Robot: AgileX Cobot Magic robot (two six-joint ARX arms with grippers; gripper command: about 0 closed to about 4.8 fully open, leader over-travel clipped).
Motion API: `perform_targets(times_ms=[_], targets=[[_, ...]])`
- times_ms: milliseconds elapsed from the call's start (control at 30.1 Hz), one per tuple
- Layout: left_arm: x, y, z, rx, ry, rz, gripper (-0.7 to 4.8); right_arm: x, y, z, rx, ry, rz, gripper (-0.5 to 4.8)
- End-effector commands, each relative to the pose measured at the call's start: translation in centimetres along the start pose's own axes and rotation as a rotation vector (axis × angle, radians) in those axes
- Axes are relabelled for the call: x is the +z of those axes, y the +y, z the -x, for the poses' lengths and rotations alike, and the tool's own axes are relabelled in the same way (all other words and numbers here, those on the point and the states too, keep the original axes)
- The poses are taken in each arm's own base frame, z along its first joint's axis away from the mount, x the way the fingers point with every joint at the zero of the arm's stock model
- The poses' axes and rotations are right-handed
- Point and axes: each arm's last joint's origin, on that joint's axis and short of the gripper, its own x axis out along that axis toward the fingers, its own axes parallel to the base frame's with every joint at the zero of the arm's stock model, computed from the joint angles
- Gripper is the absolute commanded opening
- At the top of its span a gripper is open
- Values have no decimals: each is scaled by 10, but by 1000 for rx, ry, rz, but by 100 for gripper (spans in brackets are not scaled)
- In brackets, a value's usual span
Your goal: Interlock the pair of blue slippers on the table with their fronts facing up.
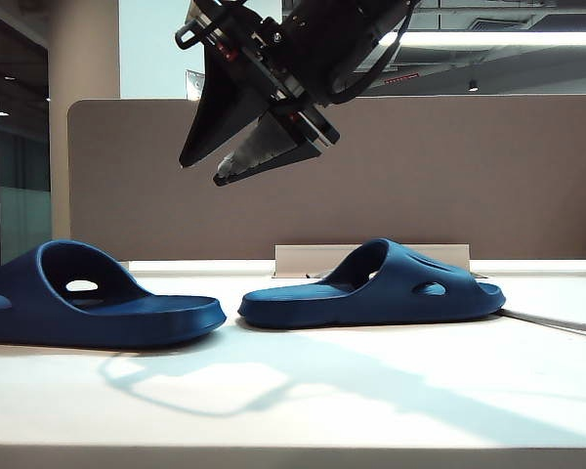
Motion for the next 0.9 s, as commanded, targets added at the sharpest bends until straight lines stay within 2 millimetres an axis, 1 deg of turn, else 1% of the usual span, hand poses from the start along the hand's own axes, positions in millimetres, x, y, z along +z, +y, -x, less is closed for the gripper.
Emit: perform_targets(times_ms=[33, 133, 432, 531, 664, 697, 730, 797, 896], targets=[[1, 1, -2, -14, 5, -5, 297, 2, 1, 1, 6, -11, 10, 198], [0, 2, -3, -35, 11, 1, 276, 2, 1, 1, 6, -12, 10, 198], [-1, -2, -7, -57, 24, -9, 263, 3, 1, 1, 6, -19, 13, 198], [-2, -5, -11, -58, 37, -26, 214, 3, 1, 1, 6, -22, 14, 198], [-3, -9, -15, -49, 52, -46, 208, 3, 1, 1, 6, -21, 13, 198], [-3, -9, -16, -49, 55, -48, 201, 3, 1, 1, 6, -21, 13, 198], [-4, -10, -16, -50, 57, -49, 177, 3, 1, 1, 6, -21, 12, 198], [-4, -10, -17, -51, 60, -49, 146, 3, 1, 1, 6, -21, 12, 198], [-4, -10, -17, -51, 61, -49, 140, 3, 1, 1, 6, -19, 11, 198]])
